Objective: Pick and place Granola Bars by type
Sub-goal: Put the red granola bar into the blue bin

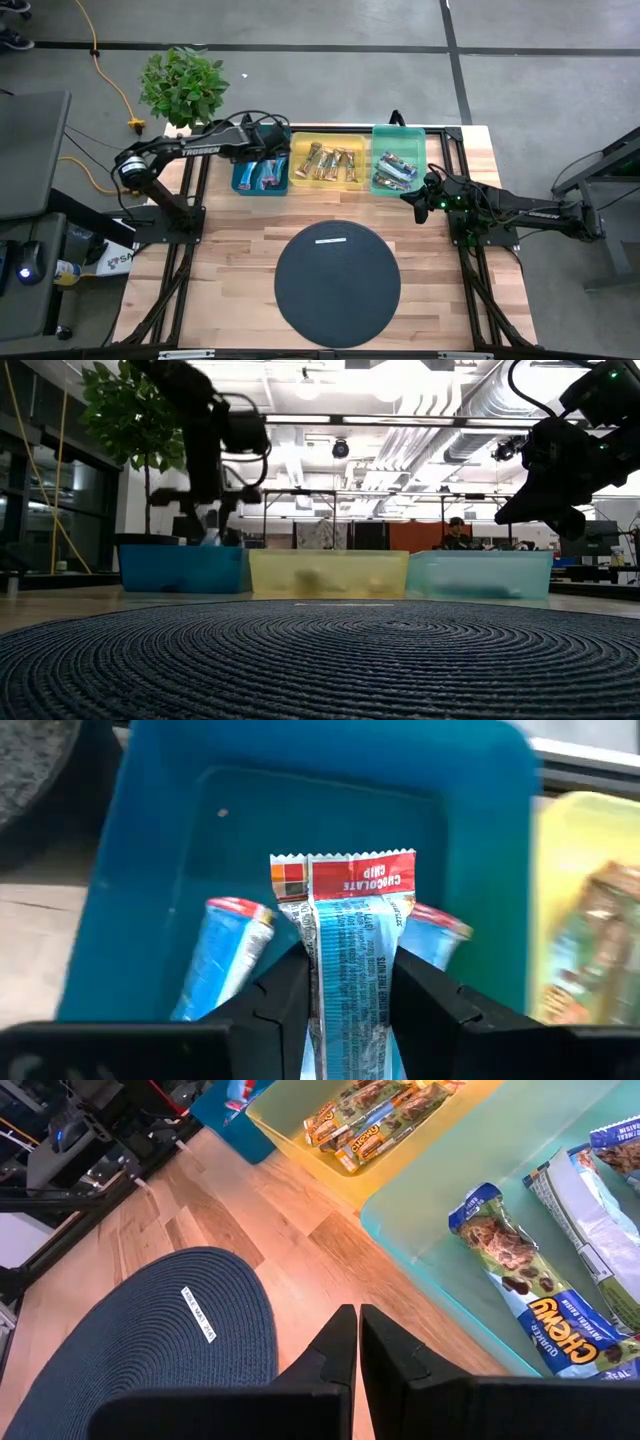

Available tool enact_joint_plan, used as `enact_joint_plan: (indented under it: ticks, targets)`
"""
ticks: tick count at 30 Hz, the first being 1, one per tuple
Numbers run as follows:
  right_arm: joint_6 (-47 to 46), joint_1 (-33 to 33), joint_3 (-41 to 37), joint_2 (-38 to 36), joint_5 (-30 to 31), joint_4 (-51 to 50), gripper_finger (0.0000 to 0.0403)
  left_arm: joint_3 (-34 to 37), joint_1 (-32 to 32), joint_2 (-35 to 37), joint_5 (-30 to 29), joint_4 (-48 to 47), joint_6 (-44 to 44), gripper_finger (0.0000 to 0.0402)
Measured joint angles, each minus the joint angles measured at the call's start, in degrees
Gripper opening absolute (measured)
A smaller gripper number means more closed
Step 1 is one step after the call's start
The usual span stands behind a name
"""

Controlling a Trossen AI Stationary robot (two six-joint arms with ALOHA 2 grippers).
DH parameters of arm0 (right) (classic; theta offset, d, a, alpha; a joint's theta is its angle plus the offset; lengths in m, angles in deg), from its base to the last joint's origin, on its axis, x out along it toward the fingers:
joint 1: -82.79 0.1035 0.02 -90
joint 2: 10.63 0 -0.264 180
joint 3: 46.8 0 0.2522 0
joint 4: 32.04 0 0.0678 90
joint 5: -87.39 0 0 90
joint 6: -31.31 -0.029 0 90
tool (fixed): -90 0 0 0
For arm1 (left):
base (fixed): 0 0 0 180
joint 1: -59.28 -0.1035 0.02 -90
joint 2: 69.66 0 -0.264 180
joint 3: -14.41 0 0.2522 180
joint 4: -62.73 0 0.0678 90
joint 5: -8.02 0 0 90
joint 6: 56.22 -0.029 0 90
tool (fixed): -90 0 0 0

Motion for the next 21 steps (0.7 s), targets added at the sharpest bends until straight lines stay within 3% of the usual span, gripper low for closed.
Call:
enact_joint_plan:
  ticks: [12,21]
  targets:
    - [0.0,0.0,0.0,0.0,0.0,0.0,0.0,2.2,-4.2,-0.2,2.2,0.2,-15.1,0.0115]
    - [0.0,0.0,0.0,0.0,0.0,0.0,0.0,2.2,-4.1,-4.0,5.9,-0.7,-16.9,0.0115]
